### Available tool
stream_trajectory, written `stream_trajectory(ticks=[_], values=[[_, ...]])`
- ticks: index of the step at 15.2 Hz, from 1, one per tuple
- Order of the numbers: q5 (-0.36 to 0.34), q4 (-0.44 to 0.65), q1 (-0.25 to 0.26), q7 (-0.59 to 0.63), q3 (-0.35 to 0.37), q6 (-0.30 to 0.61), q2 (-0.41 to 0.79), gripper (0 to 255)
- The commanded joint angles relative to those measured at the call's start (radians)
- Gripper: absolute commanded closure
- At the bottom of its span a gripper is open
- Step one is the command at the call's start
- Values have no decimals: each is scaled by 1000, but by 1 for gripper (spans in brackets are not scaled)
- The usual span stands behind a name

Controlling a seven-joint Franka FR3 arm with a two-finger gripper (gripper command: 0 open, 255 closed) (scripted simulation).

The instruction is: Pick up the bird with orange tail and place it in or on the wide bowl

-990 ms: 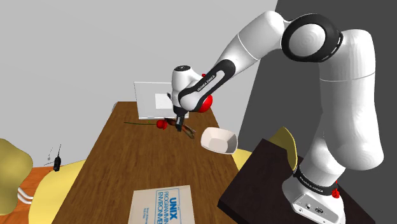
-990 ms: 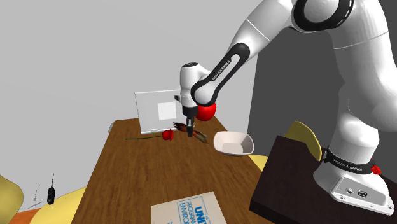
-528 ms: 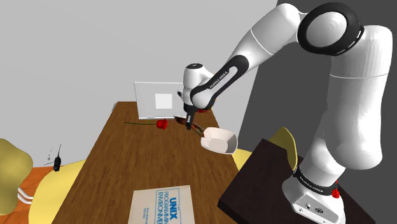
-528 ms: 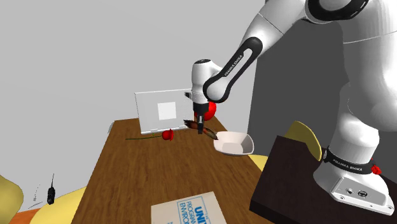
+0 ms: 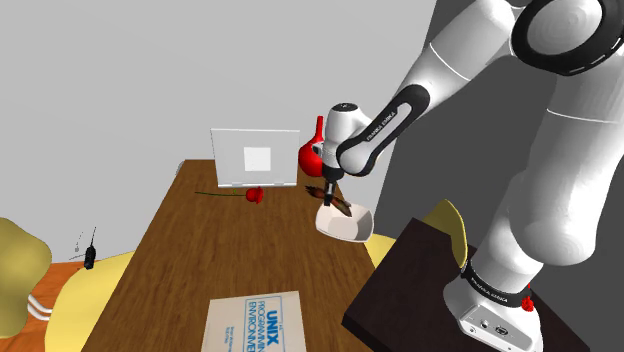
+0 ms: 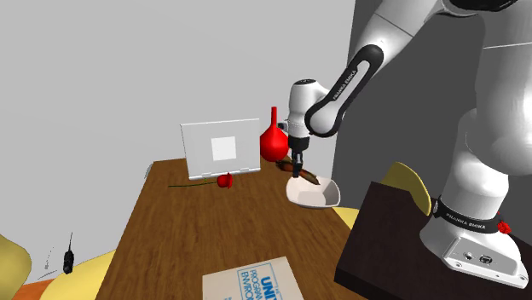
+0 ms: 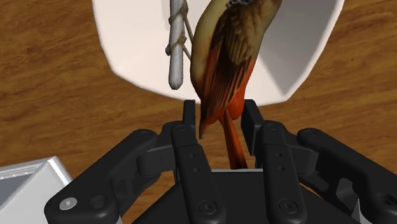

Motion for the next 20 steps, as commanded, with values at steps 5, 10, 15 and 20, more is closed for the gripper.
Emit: stream_trajectory(ticks=[5,10,15,20], values=[[-35,-188,-60,-81,-56,72,-124,255],[-38,-186,-61,-74,-57,152,-43,255],[-40,-178,-62,-65,-57,229,42,255],[-41,-172,-62,-61,-57,267,87,255]])
